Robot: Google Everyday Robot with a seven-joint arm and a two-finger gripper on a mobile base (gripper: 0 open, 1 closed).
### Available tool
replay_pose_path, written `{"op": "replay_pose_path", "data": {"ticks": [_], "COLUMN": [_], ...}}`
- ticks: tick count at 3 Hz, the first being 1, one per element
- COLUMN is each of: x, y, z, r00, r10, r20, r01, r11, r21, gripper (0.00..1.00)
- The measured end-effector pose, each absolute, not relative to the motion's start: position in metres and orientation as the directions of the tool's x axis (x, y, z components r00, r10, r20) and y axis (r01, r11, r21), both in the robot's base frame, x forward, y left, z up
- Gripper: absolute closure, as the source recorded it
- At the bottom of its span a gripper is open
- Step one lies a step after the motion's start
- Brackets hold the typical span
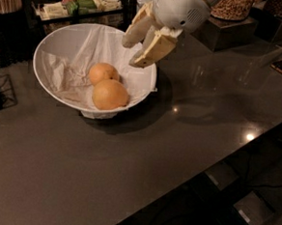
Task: Pick orange from white bowl
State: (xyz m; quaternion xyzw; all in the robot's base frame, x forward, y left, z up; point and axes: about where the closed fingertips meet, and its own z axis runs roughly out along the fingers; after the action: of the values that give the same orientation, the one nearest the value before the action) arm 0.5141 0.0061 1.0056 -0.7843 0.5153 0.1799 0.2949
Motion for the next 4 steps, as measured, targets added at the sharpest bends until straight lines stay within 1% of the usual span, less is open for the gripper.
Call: {"op": "replay_pose_path", "data": {"ticks": [1, 3, 4], "x": [0.514, 0.519, 0.526], "y": [0.010, 0.013, 0.017], "z": [1.008, 1.002, 0.997], "r00": [0.413, 0.401, 0.392], "r10": [-0.695, -0.689, -0.686], "r20": [-0.588, -0.603, -0.613], "r01": [-0.911, -0.916, -0.920], "r11": [-0.300, -0.289, -0.287], "r21": [-0.284, -0.279, -0.268], "gripper": [0.38, 0.11, 0.14]}}
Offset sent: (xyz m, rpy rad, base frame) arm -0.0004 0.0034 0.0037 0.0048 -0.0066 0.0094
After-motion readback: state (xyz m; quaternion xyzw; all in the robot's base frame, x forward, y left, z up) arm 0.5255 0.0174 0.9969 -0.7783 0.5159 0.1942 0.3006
